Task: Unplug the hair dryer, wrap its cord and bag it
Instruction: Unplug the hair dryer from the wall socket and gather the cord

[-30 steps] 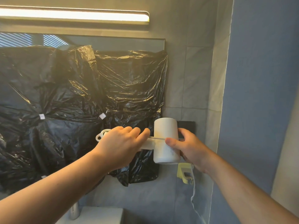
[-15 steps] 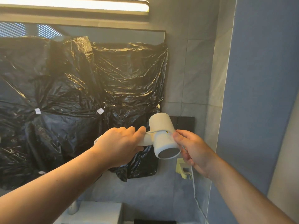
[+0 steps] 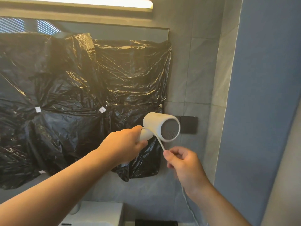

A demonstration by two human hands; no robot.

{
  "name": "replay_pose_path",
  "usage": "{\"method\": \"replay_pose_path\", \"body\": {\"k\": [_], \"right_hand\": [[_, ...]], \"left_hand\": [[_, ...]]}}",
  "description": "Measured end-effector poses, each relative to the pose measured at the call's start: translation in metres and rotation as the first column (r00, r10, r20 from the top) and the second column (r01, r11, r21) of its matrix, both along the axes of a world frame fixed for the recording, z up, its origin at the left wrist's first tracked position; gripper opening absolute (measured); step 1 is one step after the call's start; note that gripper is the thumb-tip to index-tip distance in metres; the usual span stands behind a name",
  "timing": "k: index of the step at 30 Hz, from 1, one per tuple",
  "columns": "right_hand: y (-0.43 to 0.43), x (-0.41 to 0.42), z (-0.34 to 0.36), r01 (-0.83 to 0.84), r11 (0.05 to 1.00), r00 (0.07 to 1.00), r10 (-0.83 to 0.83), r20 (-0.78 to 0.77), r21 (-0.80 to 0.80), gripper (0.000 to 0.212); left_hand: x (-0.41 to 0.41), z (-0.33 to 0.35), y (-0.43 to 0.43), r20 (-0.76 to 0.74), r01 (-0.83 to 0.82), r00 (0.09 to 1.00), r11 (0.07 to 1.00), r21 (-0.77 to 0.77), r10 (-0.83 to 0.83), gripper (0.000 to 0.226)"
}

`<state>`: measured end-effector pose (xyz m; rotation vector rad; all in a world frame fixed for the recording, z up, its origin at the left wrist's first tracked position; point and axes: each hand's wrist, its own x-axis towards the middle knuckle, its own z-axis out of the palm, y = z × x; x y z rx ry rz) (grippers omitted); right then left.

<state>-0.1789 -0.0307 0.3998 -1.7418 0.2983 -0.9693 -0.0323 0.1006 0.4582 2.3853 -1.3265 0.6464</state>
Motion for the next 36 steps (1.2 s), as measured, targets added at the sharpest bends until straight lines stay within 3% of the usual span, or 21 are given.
{"method": "replay_pose_path", "body": {"k": [3, 7, 9, 12, 18, 20, 22, 24, 27, 29, 30, 32, 34, 35, 36], "right_hand": [[-0.014, 0.007, -0.011, -0.15, 0.965, 0.987, 0.158, -0.019, 0.217, 0.022], [-0.039, 0.016, -0.003, -0.178, 0.953, 0.976, 0.203, -0.081, 0.244, 0.021], [-0.045, 0.021, 0.005, -0.205, 0.945, 0.972, 0.227, -0.061, 0.255, 0.019], [-0.05, 0.023, 0.013, -0.266, 0.919, 0.959, 0.283, -0.017, 0.291, 0.02], [-0.057, 0.021, 0.007, -0.365, 0.88, 0.911, 0.405, -0.079, 0.304, 0.015], [-0.063, 0.023, 0.005, -0.427, 0.844, 0.885, 0.464, -0.043, 0.324, 0.008], [-0.073, 0.024, 0.007, -0.494, 0.799, 0.841, 0.539, -0.044, 0.343, 0.005], [-0.083, 0.023, 0.012, -0.576, 0.74, 0.763, 0.639, -0.096, 0.349, 0.025], [-0.09, 0.022, 0.022, -0.595, 0.728, 0.678, 0.682, -0.274, 0.341, 0.035], [-0.094, 0.027, 0.029, -0.572, 0.767, 0.641, 0.639, -0.426, 0.291, 0.03], [-0.093, 0.029, 0.034, -0.569, 0.781, 0.615, 0.611, -0.498, 0.256, 0.028], [-0.087, 0.034, 0.043, -0.535, 0.833, 0.607, 0.494, -0.623, 0.139, 0.012], [-0.079, 0.035, 0.052, -0.494, 0.869, 0.599, 0.357, -0.717, 0.02, 0.008], [-0.071, 0.034, 0.057, -0.475, 0.88, 0.605, 0.305, -0.736, -0.026, 0.007], [-0.065, 0.034, 0.06, -0.447, 0.891, 0.62, 0.244, -0.746, -0.08, 0.006]], "left_hand": [[-0.004, 0.007, 0.003, -0.415, 0.19, 0.878, 0.969, -0.156, -0.239, 0.018], [-0.019, 0.006, 0.004, -0.672, 0.219, 0.656, 0.939, -0.266, -0.343, 0.027], [-0.022, 0.002, 0.002, -0.79, 0.186, 0.465, 0.917, -0.353, -0.398, 0.028], [-0.02, -0.003, 0.001, -0.841, 0.142, 0.181, 0.859, -0.491, -0.51, 0.022], [0.0, -0.013, 0.005, -0.842, 0.199, -0.127, 0.818, -0.54, -0.525, 0.05], [0.002, -0.015, 0.006, -0.839, 0.231, -0.21, 0.809, -0.541, -0.501, 0.049], [0.008, -0.017, 0.007, -0.83, 0.278, -0.316, 0.792, -0.544, -0.46, 0.063], [0.019, -0.02, 0.009, -0.836, 0.367, -0.381, 0.765, -0.529, -0.395, 0.071], [0.035, -0.02, 0.015, -0.899, 0.521, -0.346, 0.742, -0.421, -0.268, 0.069], [0.037, -0.012, 0.017, -0.962, 0.616, -0.21, 0.741, -0.268, -0.173, 0.064], [0.034, -0.006, 0.017, -0.989, 0.656, -0.08, 0.741, -0.146, -0.124, 0.06], [0.019, 0.006, 0.015, -0.951, 0.661, 0.306, 0.727, 0.186, -0.034, 0.041], [0.0, 0.011, 0.008, -0.732, 0.492, 0.68, 0.715, 0.497, 0.041, 0.013], [-0.006, 0.01, 0.004, -0.598, 0.38, 0.799, 0.719, 0.582, 0.062, 0.018], [-0.01, 0.007, 0.001, -0.498, 0.289, 0.863, 0.73, 0.62, 0.08, 0.022]]}}
